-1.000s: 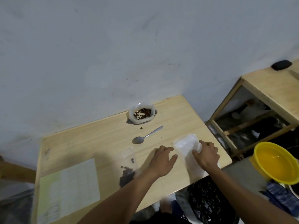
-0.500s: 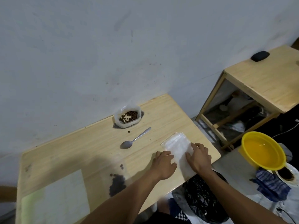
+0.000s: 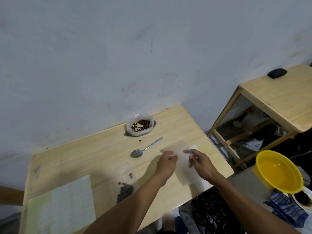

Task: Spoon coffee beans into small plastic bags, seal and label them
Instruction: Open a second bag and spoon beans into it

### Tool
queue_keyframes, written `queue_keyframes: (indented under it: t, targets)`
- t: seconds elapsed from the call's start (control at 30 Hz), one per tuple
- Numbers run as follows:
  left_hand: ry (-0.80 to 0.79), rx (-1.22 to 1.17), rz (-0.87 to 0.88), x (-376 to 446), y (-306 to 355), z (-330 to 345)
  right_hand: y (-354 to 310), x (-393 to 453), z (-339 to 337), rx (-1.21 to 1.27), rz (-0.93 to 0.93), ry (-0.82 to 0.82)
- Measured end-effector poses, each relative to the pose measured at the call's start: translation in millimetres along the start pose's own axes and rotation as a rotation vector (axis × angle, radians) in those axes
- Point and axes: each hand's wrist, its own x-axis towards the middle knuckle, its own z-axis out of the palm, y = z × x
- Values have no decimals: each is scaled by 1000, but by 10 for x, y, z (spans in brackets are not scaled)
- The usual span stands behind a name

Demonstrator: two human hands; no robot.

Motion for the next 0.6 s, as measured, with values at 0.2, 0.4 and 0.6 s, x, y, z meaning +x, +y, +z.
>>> queue_keyframes:
  t: [0.2,0.4,0.6]
  targets:
    - [98,-738,-69,-179,454,-626,-464,50,305,75,-152,-147]
    - [100,-772,46,-424,584,-1133,-1026,89,631,188,-181,-280]
    - [168,-705,159,-579,501,-1362,-1394,185,903,366,-147,-289]
